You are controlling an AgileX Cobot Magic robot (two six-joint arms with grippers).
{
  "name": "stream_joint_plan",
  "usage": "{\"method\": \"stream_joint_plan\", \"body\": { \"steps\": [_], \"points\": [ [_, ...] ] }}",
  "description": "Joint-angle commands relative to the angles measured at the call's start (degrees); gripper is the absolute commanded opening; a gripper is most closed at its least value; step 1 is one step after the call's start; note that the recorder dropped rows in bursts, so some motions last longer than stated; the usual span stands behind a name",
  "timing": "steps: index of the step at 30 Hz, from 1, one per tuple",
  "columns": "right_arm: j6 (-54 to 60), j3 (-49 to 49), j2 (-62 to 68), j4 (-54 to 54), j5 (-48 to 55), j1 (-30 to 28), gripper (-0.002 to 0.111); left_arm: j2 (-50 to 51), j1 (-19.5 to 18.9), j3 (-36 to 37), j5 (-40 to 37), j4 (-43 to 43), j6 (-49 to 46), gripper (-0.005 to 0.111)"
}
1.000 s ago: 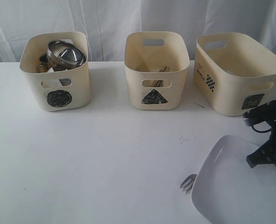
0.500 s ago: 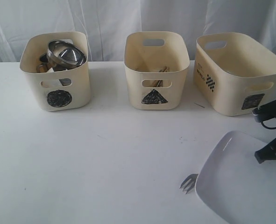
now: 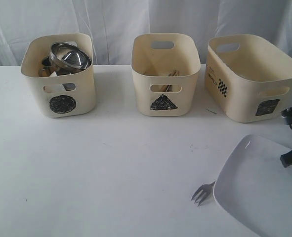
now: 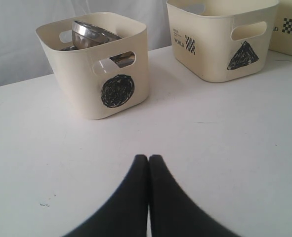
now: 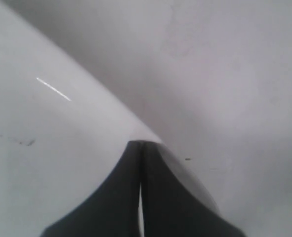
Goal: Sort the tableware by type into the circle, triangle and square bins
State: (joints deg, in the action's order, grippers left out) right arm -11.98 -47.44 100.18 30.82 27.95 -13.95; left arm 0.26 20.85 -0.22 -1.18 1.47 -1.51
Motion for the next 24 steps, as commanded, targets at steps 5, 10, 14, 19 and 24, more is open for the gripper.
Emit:
{"method": "stream_joint_plan", "body": {
  "steps": [5, 10, 14, 19, 24],
  "points": [
    [-0.6, -2.0, 0.0, 1.1, -1.3, -1.5, 0.000, -0.3, -0.1, 0.2, -0.2, 0.3, 0.0, 0.000],
    [-0.9, -2.6, 0.0, 0.2, 1.4, -1.1, 0.000, -0.3, -0.1, 0.2, -0.2, 0.3, 0.0, 0.000],
    [-0.6, -2.6, -2.2, -2.6, 3.5, 1.7, 0.000, -0.3, -0.1, 0.2, -0.2, 0.3, 0.0, 0.000],
    [5.0, -2.8, -8.5, -3.9, 6.6, 9.6, 0.000, -0.3, -0.1, 0.2, -0.2, 0.3, 0.0, 0.000],
    [25.2, -5.7, -14.0, -8.4, 14.2, 20.4, 0.000, -0.3, -0.1, 0.2, -0.2, 0.3, 0.0, 0.000]
  ]
}}
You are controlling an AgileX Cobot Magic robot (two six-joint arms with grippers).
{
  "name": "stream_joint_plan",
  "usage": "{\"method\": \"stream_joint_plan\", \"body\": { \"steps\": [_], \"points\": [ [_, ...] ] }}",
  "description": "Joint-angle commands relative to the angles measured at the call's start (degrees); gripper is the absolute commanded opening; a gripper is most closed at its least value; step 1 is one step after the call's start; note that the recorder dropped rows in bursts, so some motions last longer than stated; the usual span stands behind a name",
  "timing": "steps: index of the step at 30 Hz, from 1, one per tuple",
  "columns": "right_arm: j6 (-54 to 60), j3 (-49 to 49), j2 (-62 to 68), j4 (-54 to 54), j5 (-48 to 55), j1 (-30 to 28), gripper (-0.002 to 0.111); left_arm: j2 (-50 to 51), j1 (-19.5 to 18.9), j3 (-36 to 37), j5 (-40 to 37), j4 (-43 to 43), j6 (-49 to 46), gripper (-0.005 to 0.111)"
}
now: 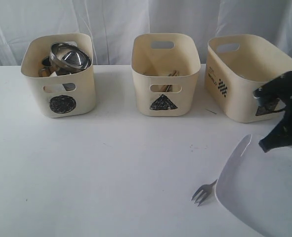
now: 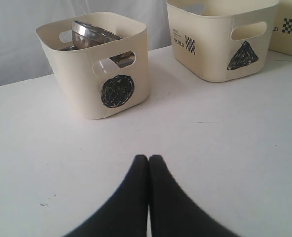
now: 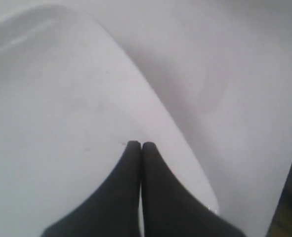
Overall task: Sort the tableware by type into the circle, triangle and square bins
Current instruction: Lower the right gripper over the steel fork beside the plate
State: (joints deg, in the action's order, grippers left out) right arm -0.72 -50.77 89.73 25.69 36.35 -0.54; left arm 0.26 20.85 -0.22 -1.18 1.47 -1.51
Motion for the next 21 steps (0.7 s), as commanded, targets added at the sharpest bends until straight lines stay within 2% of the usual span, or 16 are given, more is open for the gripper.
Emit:
{"method": "stream_joint_plan", "body": {
  "steps": [1, 3, 5, 8, 9, 13, 19, 21],
  "points": [
    [16.4, -3.3, -4.0, -3.3, 7.4, 9.2, 0.000, -0.3, -0.1, 0.2, -0.2, 0.3, 0.0, 0.000],
    [19.7, -4.9, -4.3, -3.3, 10.6, 13.2, 0.001, -0.3, -0.1, 0.2, -0.2, 0.3, 0.0, 0.000],
    [22.1, -6.5, -4.3, -3.5, 13.1, 16.2, 0.008, -0.3, -0.1, 0.2, -0.2, 0.3, 0.0, 0.000],
    [25.9, -8.0, -4.3, -5.3, 15.3, 20.6, 0.022, -0.3, -0.1, 0.2, -0.2, 0.3, 0.0, 0.000],
    [28.5, -8.4, -4.3, -6.6, 16.0, 23.8, 0.032, -0.3, -0.1, 0.2, -0.2, 0.3, 0.0, 0.000],
    [35.2, -8.5, -2.5, -6.8, 19.1, 30.6, 0.049, -0.3, -0.1, 0.2, -0.2, 0.3, 0.0, 0.000],
    [38.5, -8.5, 3.0, -6.8, 17.0, 35.7, 0.054, -0.3, -0.1, 0.2, -0.2, 0.3, 0.0, 0.000],
    [38.1, -8.5, 4.4, -7.9, 16.4, 36.2, 0.061, -0.3, -0.1, 0.2, -0.2, 0.3, 0.0, 0.000]
  ]
}}
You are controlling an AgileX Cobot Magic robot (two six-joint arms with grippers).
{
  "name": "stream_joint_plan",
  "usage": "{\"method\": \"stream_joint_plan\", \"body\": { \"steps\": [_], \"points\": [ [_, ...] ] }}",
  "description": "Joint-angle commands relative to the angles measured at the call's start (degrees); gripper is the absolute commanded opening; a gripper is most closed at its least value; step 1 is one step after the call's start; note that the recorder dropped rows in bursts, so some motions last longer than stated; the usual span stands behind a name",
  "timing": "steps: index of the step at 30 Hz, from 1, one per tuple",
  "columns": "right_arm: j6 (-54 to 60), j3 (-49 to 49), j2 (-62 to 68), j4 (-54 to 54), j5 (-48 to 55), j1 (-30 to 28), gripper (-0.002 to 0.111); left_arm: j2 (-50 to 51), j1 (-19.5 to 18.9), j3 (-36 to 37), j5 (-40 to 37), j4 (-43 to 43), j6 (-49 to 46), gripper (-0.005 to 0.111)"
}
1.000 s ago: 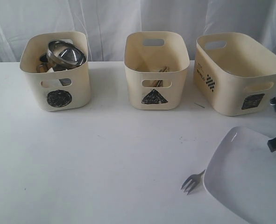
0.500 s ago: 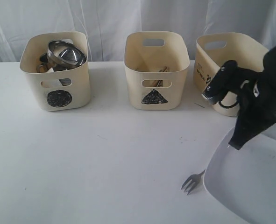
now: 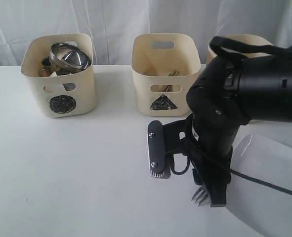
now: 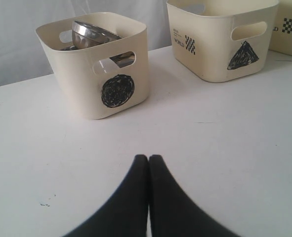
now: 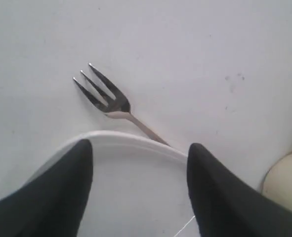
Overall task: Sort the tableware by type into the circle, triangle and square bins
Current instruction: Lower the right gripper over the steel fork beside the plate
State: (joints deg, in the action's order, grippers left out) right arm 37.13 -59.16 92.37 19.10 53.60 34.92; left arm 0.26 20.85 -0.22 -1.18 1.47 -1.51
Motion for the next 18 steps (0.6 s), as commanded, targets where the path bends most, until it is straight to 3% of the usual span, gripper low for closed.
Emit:
{"method": "stream_joint_plan", "body": {
  "steps": [1, 4, 18],
  "points": [
    [0.2, -0.2, 2.4, -2.0, -2.2, 0.7, 0.067, -0.3, -0.1, 0.2, -0.2, 0.3, 0.0, 0.000],
    [0.2, -0.1, 3.3, -1.6, -2.9, 1.1, 0.072, -0.3, -0.1, 0.2, -0.2, 0.3, 0.0, 0.000],
    [-3.0, -0.1, 4.7, -2.4, 3.2, 1.1, 0.072, -0.3, -0.1, 0.2, -0.2, 0.3, 0.0, 0.000]
  ]
}}
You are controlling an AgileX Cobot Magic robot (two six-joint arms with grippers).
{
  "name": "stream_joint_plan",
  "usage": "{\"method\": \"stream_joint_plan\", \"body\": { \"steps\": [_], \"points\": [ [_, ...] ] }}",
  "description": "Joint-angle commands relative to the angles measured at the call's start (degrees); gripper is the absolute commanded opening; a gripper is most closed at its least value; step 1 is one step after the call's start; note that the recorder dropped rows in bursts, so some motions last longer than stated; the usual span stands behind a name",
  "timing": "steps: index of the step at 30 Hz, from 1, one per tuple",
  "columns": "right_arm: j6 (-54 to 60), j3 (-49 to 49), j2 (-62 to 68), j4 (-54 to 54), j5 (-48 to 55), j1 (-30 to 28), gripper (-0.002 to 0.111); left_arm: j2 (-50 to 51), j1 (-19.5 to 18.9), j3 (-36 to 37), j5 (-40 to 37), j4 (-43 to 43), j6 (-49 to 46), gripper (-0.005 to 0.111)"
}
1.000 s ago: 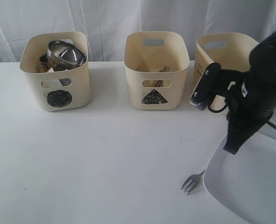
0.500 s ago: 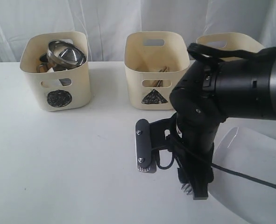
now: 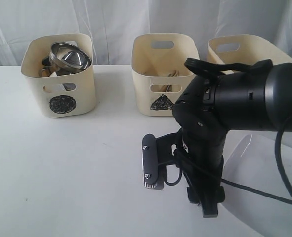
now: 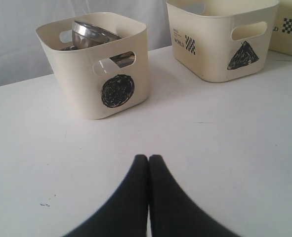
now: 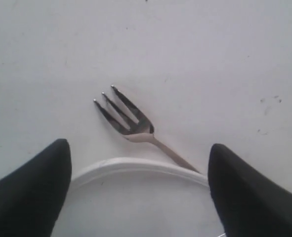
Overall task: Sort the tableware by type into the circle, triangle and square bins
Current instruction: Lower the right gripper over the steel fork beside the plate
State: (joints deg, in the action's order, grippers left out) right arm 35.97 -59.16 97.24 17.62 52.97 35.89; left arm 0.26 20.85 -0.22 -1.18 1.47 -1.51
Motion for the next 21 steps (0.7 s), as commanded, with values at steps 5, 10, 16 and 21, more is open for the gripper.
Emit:
{"method": "stream_joint_plan", "body": {
  "steps": [5, 10, 16, 21],
  "points": [
    [10.9, -0.1, -0.1, -0.9, 8.8, 0.1, 0.072, -0.3, -0.1, 0.2, -0.2, 0.3, 0.0, 0.000],
    [19.0, -0.1, 0.0, -2.2, 6.0, 0.1, 0.072, -0.3, -0.1, 0.2, -0.2, 0.3, 0.0, 0.000],
    [21.5, -0.1, 1.8, -3.0, 2.6, 0.1, 0.072, -0.3, -0.1, 0.2, -0.2, 0.4, -0.1, 0.000],
    [22.3, -0.1, 3.9, -2.6, -0.4, 0.1, 0.072, -0.3, -0.1, 0.2, -0.2, 0.4, -2.1, 0.000]
  ]
}}
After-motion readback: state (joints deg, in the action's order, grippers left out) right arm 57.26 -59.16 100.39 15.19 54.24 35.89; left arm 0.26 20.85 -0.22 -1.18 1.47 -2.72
